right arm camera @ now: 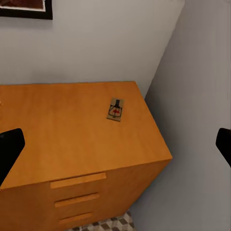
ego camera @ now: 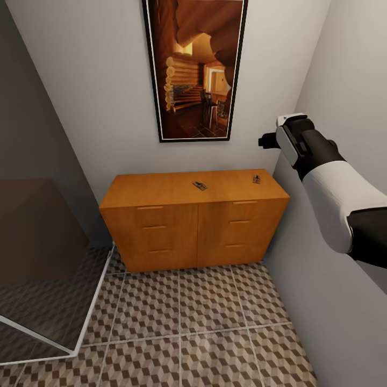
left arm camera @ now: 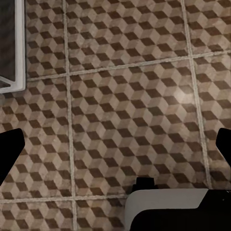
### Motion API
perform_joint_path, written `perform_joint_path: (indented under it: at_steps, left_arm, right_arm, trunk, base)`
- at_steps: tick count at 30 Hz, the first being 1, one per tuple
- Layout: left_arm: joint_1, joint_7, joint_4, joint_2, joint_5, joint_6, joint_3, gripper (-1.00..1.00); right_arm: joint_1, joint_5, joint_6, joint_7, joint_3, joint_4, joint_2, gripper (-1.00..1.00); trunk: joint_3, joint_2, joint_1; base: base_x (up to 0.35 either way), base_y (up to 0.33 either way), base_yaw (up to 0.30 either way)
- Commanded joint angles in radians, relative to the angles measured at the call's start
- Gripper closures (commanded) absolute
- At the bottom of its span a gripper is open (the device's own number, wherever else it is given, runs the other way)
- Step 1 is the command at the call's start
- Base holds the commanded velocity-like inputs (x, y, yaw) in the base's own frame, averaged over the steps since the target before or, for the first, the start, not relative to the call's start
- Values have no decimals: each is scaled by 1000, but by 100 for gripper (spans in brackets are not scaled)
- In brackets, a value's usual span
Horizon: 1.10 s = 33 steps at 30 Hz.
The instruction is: Take the four mousetraps from the cabinet in the bathroom and place them on the bathroom floor. Make sure all four end up on the same floor surface, and ensure that at least two of them are either under or directly next to the same bathroom sink.
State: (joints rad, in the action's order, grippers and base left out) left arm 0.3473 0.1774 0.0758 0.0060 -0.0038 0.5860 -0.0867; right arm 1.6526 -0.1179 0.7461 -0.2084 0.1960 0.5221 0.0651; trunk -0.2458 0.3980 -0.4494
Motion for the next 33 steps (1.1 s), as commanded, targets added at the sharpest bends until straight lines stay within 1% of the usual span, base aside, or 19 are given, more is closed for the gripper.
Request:
perform_joint_path:
  at_steps: [1,13,17,23,28,33]
  left_arm:
    - [2,7,4,0,-1,5,-8,-100]
    - [-2,7,4,3,-1,10,-8,-100]
    - [-2,7,4,3,-1,11,-8,-100]
    - [-6,8,5,4,-1,10,-8,-100]
    - [-13,7,4,7,-1,9,-8,-100]
    - [-17,7,5,7,-1,9,-8,-100]
  right_arm:
    - [1,-11,2,-7,8,1,2,-100]
    - [-4,-11,-23,7,8,-7,-4,-100]
    - [-6,-12,-53,8,8,-56,-7,-100]
    - [-6,-13,-134,10,8,-138,-8,-100]
    - [-7,-13,-161,20,8,-193,-10,-100]
    - [-7,-13,-167,25,8,-211,-10,-100]
  trunk:
    - [-2,2,-1]
    - [-2,2,-1]
    - [-2,2,-1]
    - [-2,2,-1]
    - [-2,2,-1]
    - [-2,2,-1]
  base:
    - [0,0,0]
    - [0,0,0]
    - [0,0,0]
    - [0,0,0]
    - [0,0,0]
    - [0,0,0]
